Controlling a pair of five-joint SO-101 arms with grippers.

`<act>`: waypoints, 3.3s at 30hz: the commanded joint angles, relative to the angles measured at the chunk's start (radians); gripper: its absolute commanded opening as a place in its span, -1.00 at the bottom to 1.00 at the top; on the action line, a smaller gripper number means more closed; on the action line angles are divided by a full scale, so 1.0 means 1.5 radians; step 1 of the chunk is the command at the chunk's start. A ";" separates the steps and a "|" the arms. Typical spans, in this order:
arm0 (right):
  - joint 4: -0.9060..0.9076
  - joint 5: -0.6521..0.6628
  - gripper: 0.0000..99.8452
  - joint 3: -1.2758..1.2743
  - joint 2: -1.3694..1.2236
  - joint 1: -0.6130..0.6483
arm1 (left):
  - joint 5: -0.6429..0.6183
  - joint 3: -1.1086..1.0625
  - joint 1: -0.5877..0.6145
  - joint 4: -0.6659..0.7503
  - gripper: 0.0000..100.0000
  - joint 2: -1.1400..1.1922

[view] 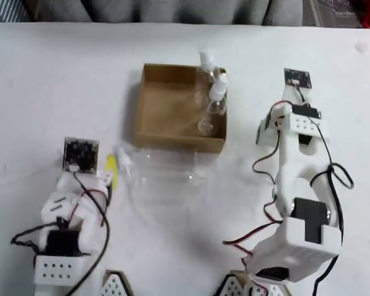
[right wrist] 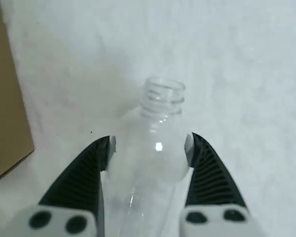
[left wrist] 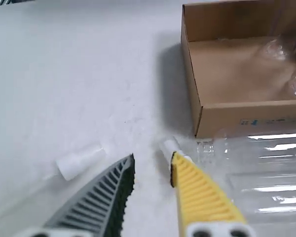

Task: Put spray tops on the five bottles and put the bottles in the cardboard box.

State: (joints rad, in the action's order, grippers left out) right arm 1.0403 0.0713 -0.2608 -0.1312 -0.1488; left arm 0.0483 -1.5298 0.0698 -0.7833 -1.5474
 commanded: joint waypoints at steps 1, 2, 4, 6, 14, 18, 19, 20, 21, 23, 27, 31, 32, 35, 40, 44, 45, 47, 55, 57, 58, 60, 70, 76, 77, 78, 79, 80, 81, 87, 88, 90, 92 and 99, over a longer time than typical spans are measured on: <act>-0.010 -0.001 -0.97 0.003 -0.002 0.008 | -0.008 0.107 -0.009 -0.006 -0.76 0.138; -0.011 -0.001 -0.97 0.003 -0.008 0.008 | -0.008 0.123 -0.009 -0.004 -0.76 0.172; -0.010 0.000 -0.97 0.003 -0.019 0.009 | -0.008 0.150 -0.009 -0.002 -0.76 0.243; -0.010 0.000 -0.97 0.006 -0.024 0.009 | -0.018 0.182 -0.009 -0.001 -0.76 0.308; -0.009 0.000 -0.97 0.006 -0.027 0.016 | -0.117 0.291 -0.009 0.041 -0.75 0.547; -0.009 0.001 -0.97 0.006 -0.027 0.016 | -0.117 0.349 -0.009 0.041 -0.75 0.661; -0.009 0.009 -0.97 0.006 -0.028 0.016 | -0.117 0.364 -0.008 0.041 -0.75 0.690; -0.009 0.014 -0.97 0.005 -0.030 0.016 | -0.117 0.379 -0.008 0.041 -0.75 0.717; -0.009 0.015 -0.97 0.005 -0.031 0.016 | -0.117 0.396 -0.008 0.041 -0.75 0.743; -0.009 0.017 -0.97 0.005 -0.031 0.016 | -0.118 0.428 -0.008 0.037 -0.75 0.788; -0.009 0.017 -0.97 0.005 -0.031 0.016 | -0.136 0.482 -0.009 0.018 -0.75 0.851; -0.009 0.018 -0.97 0.005 -0.031 0.016 | -0.191 0.527 -0.009 -0.026 -0.73 0.871; -0.009 0.019 -0.97 0.004 -0.031 0.016 | -0.195 0.527 -0.009 -0.028 -0.69 0.873; -0.009 0.021 -0.97 0.004 -0.032 0.016 | -0.197 0.527 -0.007 -0.031 -0.53 0.881; -0.008 0.023 -0.97 0.003 -0.032 0.016 | -0.205 0.532 -0.009 -0.028 -0.48 0.907; -0.008 0.021 -0.97 0.003 -0.032 0.016 | -0.226 0.542 -0.006 -0.021 -0.47 0.945; -0.008 0.021 -0.97 0.003 -0.032 0.016 | -0.226 0.552 -0.006 -0.026 -0.48 0.959; -0.008 0.021 -0.97 0.002 -0.032 0.016 | -0.226 0.581 -0.005 -0.043 -0.48 0.992; -0.007 0.023 -0.97 0.002 -0.032 0.016 | -0.226 0.710 -0.007 -0.135 -0.50 1.124; -0.007 0.023 -0.97 0.002 -0.032 0.016 | -0.225 0.726 -0.007 -0.140 -0.61 1.142; -0.007 0.023 -0.97 0.002 -0.032 0.016 | -0.225 0.731 -0.007 -0.140 -0.71 1.147; -0.007 0.023 -0.97 0.002 -0.032 0.016 | -0.225 0.734 -0.007 -0.139 -0.93 1.150; -0.001 0.023 -0.97 0.001 -0.032 0.016 | -0.218 0.731 -0.005 -0.161 -0.96 1.149; 0.002 0.023 -0.97 0.001 -0.032 0.014 | -0.115 0.736 -0.004 -0.193 -0.96 1.147; 0.002 0.023 -0.97 0.001 -0.032 0.014 | -0.107 0.736 -0.004 -0.198 -0.96 1.147; 0.002 0.023 -0.97 0.001 -0.032 0.013 | -0.101 0.736 -0.004 -0.206 -0.96 1.142; 0.002 0.023 -0.97 0.001 -0.032 0.013 | -0.101 0.730 -0.004 -0.209 -0.96 1.131; 0.002 0.024 -0.97 0.001 -0.032 0.013 | -0.101 0.725 -0.004 -0.211 -0.96 1.116; 0.002 0.024 -0.97 0.001 -0.032 0.013 | -0.101 0.709 -0.004 -0.205 -0.96 1.102; 0.002 0.024 -0.97 0.001 -0.032 0.013 | -0.100 0.586 -0.009 -0.098 -0.96 0.994; 0.002 0.024 -0.97 0.001 -0.032 0.013 | -0.100 0.570 -0.009 -0.084 -0.96 0.977; 0.002 0.024 -0.97 0.001 -0.031 0.012 | -0.101 0.540 -0.009 -0.054 -0.96 0.953; 0.011 0.024 -0.97 0.002 -0.025 0.012 | -0.101 0.519 -0.009 -0.031 -0.96 0.933; 0.068 0.024 -0.97 -0.009 0.061 0.012 | -0.101 0.500 -0.004 -0.011 -0.96 0.913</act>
State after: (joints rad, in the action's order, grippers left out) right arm 1.1124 0.0959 -0.2762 -0.1419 -0.1304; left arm -0.1112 -0.7871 0.0637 -0.8263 -0.1204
